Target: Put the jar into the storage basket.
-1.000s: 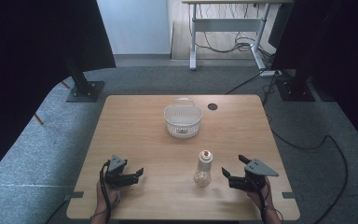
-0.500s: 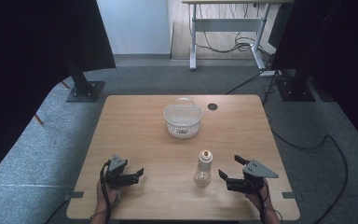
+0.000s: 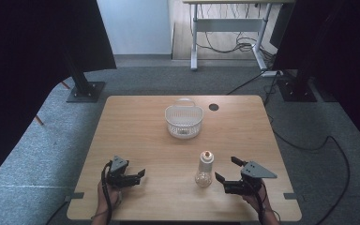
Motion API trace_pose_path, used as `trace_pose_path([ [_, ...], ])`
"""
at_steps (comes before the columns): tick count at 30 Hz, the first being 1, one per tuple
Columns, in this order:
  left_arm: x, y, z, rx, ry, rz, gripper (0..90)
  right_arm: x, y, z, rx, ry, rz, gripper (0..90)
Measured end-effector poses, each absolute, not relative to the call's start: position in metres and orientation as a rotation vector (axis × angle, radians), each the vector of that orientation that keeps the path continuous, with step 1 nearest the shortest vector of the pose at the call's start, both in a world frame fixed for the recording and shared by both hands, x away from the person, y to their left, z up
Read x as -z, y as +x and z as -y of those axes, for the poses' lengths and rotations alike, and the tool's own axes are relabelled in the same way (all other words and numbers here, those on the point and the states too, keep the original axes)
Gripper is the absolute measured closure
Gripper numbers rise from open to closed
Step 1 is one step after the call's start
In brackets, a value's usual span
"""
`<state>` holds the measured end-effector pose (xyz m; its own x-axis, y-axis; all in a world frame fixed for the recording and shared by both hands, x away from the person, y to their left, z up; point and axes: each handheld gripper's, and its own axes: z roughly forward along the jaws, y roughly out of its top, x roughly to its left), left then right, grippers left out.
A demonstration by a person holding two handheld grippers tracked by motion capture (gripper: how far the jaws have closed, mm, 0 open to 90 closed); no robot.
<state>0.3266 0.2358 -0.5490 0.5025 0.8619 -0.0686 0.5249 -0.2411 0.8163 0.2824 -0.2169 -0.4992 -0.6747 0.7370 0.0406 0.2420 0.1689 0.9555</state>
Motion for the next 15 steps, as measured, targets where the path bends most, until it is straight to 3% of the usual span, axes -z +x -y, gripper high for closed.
trace_pose_path([
  [15,0.549,0.327,-0.235,-0.507,1.922,-1.143,13.8,0.496,0.284,0.201,-1.502,0.906,-2.072,6.8],
])
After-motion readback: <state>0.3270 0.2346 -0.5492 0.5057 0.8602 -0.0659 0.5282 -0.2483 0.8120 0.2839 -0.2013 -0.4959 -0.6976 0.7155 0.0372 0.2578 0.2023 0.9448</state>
